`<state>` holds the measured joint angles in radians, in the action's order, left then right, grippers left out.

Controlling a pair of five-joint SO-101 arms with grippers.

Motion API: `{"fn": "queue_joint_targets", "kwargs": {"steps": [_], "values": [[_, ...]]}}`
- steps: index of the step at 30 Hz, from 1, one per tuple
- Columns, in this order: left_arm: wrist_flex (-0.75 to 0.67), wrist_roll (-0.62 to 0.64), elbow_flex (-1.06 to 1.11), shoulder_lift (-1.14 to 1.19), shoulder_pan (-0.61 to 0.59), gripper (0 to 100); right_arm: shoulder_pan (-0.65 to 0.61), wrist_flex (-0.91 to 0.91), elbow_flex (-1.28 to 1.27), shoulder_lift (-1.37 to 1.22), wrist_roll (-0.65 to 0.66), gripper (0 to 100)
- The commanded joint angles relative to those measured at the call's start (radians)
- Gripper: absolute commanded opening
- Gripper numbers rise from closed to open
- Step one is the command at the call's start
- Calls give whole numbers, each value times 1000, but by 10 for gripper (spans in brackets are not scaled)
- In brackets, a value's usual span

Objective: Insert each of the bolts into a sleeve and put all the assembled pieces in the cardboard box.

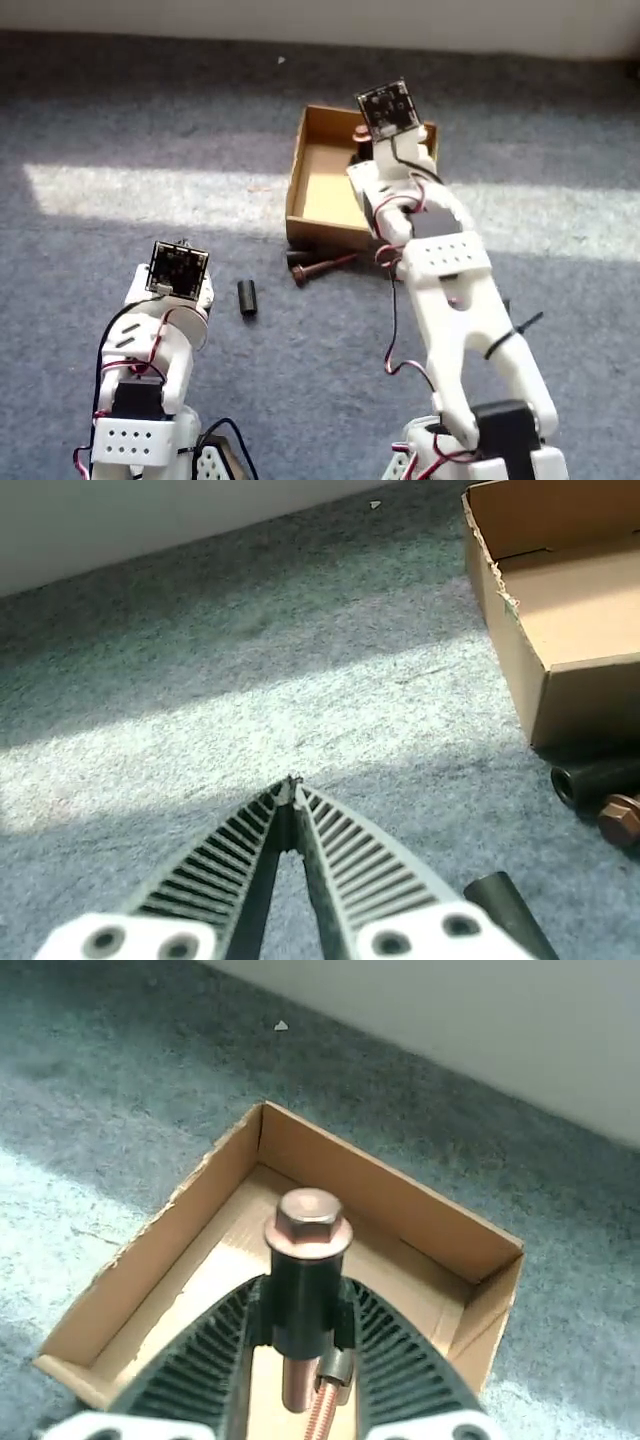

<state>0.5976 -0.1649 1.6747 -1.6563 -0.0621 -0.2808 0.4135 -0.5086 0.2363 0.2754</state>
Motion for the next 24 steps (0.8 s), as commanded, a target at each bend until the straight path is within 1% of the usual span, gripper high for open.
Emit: {"fn": "queue_joint_targets", "kwargs": {"steps": [1, 8, 12, 17, 24], "values": [[2, -12, 31, -12, -12, 10, 36, -1, 162, -110, 11, 6], [2, -12, 31, -12, -12, 10, 54, -1, 278, -389, 8, 6], [2, -12, 31, -12, -12, 10, 54, -1, 325, -503, 11, 6], [2, -12, 31, -12, -12, 10, 56, -1, 335, -575, 12, 8], [2, -12, 31, -10, -12, 10, 56, 4, 335, -581, 9, 26]]}}
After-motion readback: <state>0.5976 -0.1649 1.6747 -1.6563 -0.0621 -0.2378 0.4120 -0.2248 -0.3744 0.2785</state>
